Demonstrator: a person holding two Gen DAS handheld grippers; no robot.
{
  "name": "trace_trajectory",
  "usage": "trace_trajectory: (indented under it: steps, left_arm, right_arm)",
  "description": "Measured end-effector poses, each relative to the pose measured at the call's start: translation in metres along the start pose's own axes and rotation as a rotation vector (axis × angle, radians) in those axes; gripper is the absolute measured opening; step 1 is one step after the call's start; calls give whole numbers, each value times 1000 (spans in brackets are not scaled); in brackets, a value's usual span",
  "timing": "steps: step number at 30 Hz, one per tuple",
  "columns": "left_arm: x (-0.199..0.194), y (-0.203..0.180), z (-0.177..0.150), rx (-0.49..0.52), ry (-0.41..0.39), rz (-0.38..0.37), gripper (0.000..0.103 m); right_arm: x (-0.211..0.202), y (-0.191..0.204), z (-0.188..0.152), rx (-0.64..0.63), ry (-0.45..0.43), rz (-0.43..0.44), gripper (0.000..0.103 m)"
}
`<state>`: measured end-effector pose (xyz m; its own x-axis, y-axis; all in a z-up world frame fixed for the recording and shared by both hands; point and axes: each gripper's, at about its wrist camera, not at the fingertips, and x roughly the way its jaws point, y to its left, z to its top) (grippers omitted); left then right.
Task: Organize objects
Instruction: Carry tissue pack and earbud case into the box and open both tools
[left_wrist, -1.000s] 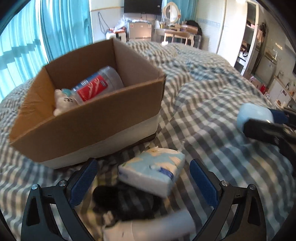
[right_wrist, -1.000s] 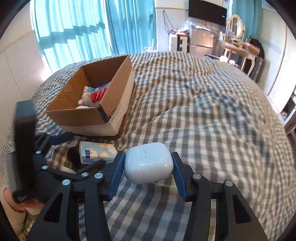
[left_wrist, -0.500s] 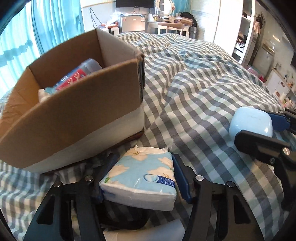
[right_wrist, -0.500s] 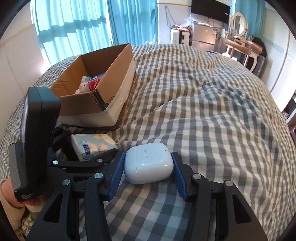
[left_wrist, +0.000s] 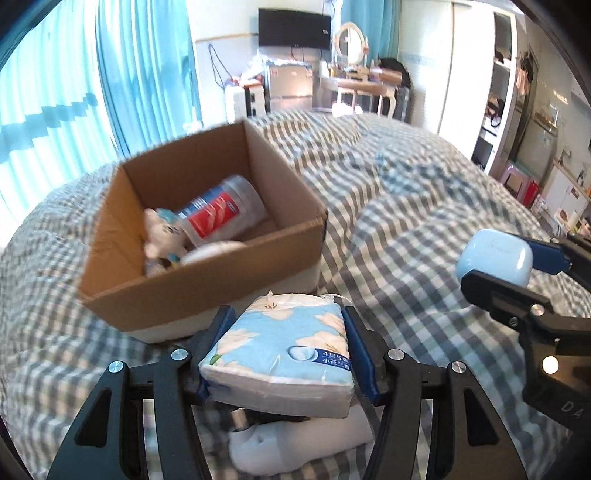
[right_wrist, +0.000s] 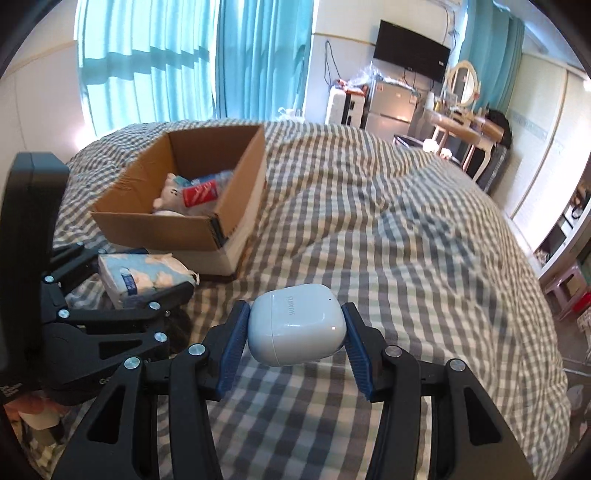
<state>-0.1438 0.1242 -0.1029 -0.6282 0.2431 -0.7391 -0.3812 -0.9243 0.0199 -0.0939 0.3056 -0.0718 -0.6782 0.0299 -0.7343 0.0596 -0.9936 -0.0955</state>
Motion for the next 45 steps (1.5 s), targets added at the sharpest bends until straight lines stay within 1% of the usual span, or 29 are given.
trace_trajectory:
  steps: [7, 13, 16, 19, 22, 24, 27, 30, 32, 36, 40, 42, 45]
  left_arm:
    - [-40, 18, 5, -20, -76, 46, 60]
    - [-69, 41, 16, -67, -121, 49, 60]
    - [-79, 56, 28, -82, -143, 57, 60]
    - [-81, 70, 44, -88, -150, 60, 60]
    - [-79, 85, 64, -58, -164, 106, 60]
    - [-75, 94, 75, -59, -169, 117, 60]
    - [-65, 105, 91, -55, -172, 140, 60]
    - [-47, 115, 105, -56, -167, 142, 60]
    - [-29, 121, 116, -55, -151, 140, 60]
    - [6, 127, 127, -49, -119, 127, 60]
    - [47, 130, 133, -32, -59, 133, 60]
    - [66, 133, 134, -31, -36, 110, 60]
    - [86, 131, 130, -17, -11, 100, 60]
  right_arm:
    - [-30, 15, 10, -23, -63, -6, 50]
    - [-55, 30, 25, -72, -128, -10, 50]
    - [-63, 39, 38, -93, -158, -3, 50]
    - [-66, 46, 52, -110, -180, 10, 50]
    - [-62, 54, 71, -130, -192, 36, 50]
    - [-55, 60, 84, -142, -197, 42, 50]
    - [-39, 67, 107, -145, -194, 69, 50]
    - [-20, 71, 129, -143, -187, 79, 50]
    - [-4, 73, 143, -139, -179, 91, 50]
    - [28, 76, 164, -149, -147, 105, 50]
    - [62, 74, 174, -159, -112, 119, 50]
    - [79, 74, 174, -162, -95, 123, 50]
    - [104, 76, 166, -178, -49, 145, 50]
